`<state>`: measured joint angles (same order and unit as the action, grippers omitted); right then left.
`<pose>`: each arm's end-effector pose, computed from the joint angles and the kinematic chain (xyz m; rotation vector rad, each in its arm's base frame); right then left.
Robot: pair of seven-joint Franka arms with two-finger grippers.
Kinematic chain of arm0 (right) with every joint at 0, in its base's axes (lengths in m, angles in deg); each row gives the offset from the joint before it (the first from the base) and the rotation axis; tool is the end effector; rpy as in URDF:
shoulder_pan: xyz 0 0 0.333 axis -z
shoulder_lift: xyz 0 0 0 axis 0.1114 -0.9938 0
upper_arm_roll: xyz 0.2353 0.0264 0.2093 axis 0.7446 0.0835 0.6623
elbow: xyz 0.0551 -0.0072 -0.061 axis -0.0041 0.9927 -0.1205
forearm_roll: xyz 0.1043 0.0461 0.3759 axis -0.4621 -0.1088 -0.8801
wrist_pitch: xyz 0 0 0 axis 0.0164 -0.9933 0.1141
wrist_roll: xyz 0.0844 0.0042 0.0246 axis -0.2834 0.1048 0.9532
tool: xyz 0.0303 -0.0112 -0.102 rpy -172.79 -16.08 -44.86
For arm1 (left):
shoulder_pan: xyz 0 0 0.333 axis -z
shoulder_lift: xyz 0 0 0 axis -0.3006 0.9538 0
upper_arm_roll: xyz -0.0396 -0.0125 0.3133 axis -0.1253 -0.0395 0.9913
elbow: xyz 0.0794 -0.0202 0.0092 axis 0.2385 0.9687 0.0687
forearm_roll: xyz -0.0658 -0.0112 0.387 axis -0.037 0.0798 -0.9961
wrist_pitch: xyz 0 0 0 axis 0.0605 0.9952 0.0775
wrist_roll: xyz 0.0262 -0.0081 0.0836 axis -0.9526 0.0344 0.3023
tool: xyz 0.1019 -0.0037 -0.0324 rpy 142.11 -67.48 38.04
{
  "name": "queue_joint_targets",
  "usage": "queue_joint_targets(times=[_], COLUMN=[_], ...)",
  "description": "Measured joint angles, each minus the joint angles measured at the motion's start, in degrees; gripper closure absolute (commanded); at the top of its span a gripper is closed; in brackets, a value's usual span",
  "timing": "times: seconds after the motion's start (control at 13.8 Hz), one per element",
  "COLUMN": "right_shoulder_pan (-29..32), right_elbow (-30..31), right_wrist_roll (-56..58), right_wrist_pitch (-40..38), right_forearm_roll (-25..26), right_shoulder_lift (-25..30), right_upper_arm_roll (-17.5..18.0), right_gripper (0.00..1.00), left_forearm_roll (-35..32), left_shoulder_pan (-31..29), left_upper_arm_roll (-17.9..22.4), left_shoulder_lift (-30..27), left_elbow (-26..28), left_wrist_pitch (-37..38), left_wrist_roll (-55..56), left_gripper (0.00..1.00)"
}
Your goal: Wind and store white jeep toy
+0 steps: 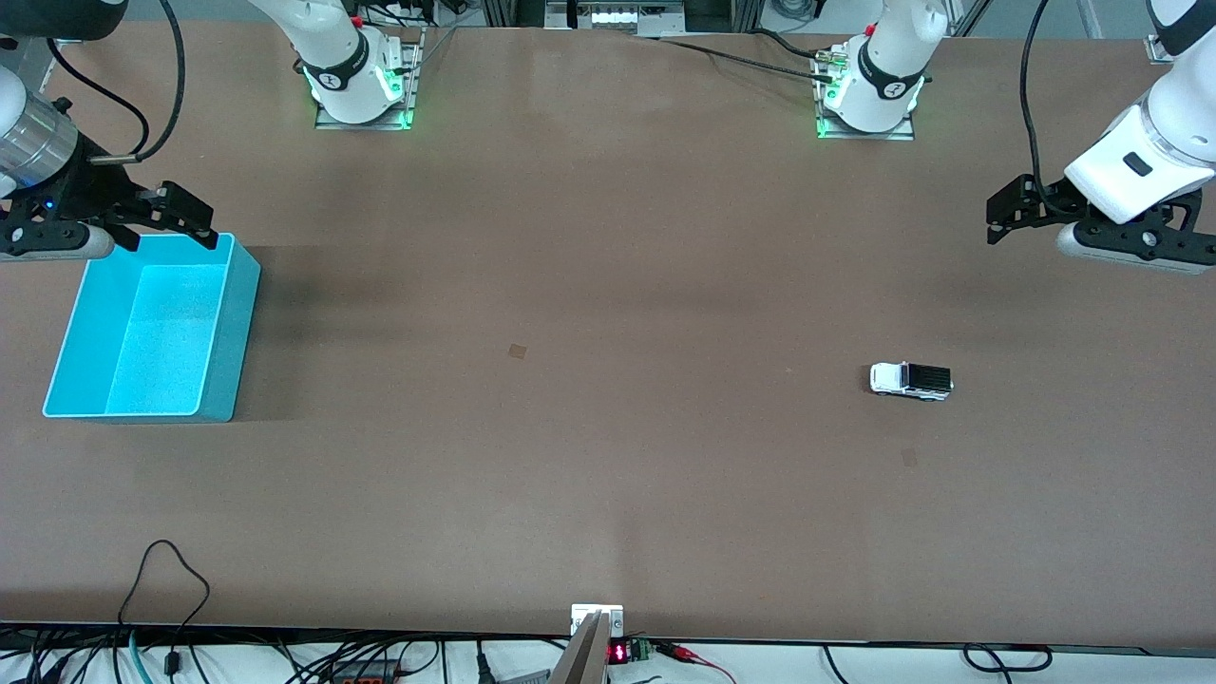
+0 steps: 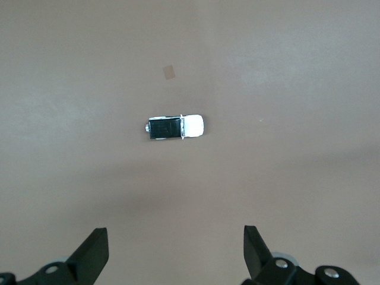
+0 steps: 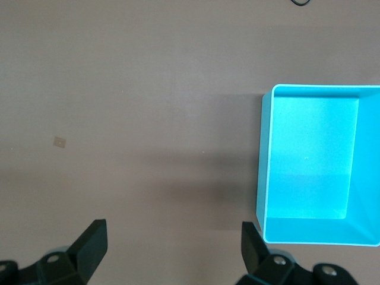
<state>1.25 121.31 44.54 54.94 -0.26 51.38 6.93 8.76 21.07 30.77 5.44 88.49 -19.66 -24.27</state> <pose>0.5477 0.0282 0.5767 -3.1204 -0.0403 -0.0281 0.5448 -0.0388 0.5846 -3.1023 0.2665 0.0431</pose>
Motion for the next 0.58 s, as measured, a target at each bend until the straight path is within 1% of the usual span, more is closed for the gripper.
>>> queue_joint_targets(times=[0.58], right_shoulder_pan=[0.01], right_elbow=[0.00], right_wrist_roll=[0.06], right_wrist_pitch=[0.00], right_forearm_roll=[0.00], right_shoulder_lift=[0.01], right_upper_arm_roll=[0.00], right_gripper=[0.00], left_forearm_roll=[0.00], left_shoulder_pan=[-0.03], left_upper_arm_roll=[0.01], left_shoulder_lift=[0.34], left_elbow=[-0.37], left_wrist_pitch=[0.00], left_wrist_roll=[0.00], left_gripper=[0.00])
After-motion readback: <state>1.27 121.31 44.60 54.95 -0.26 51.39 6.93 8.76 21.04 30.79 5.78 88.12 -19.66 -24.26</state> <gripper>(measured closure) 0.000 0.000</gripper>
